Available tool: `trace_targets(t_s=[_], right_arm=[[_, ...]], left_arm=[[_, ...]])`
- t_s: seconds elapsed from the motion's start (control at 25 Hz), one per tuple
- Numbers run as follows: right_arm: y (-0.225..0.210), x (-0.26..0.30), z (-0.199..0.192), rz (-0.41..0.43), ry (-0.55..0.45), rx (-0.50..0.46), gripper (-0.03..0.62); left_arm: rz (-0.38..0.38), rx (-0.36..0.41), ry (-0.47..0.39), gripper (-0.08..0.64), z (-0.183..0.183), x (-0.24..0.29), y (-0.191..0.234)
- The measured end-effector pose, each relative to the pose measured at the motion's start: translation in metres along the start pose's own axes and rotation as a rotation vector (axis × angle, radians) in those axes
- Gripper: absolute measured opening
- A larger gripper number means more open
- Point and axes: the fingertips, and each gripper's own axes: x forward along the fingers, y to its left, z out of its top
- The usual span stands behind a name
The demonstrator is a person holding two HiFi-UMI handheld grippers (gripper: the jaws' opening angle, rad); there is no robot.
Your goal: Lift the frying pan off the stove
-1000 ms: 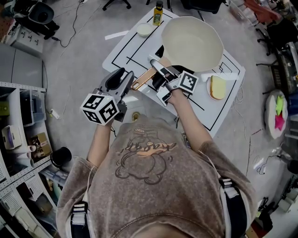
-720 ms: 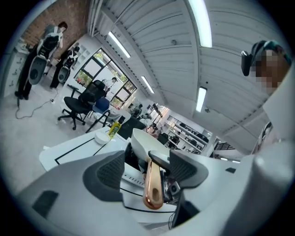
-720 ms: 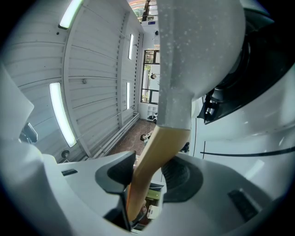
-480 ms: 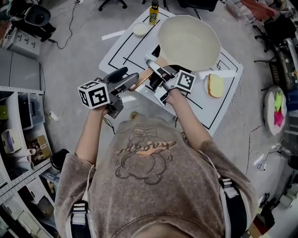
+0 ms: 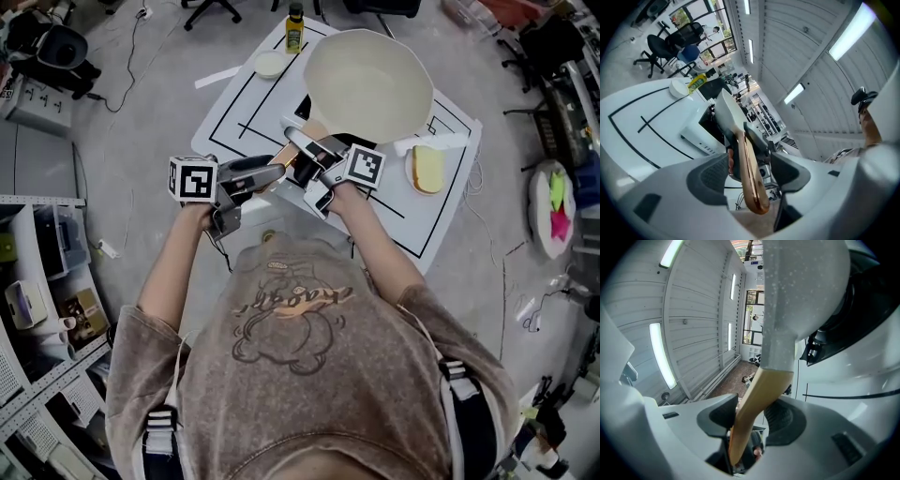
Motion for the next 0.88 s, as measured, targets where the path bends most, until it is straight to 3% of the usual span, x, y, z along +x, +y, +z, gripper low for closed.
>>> trace_targets(t_s=[0.2,0.32,0.56,0.72,0.88], right_arm=[[-0.001,0.000,0.001,-0.007,0.000,-0.007,0.161],[-0.001,-0.001,0.002,-0.004,-0.004,-0.010,0.160],[0.000,0.000,0.001,0.001,-0.005,0.001,0.160],[-0.001,-0.001,0.000,0.001,-0.005,0.002,0.158],[-0.001,-0.001,0.000,-0.002,-0.015,0.013,0.160]], left_arm=[[-0.033,-0.139,0.063,0.224,-0.014,0.011,0.002],[-0.097,-0.201,0.072,0.193,-0.015,0.020,-0.008],[-0.131,-0.257,0.081,0.138,-0.013,0.024,-0.009],[-0.132,-0.232,0.105,0.129,-0.014,0.024,-0.006],[-0.142,-0.311,0.087,0.123,-0.013,0.025,-0.012]])
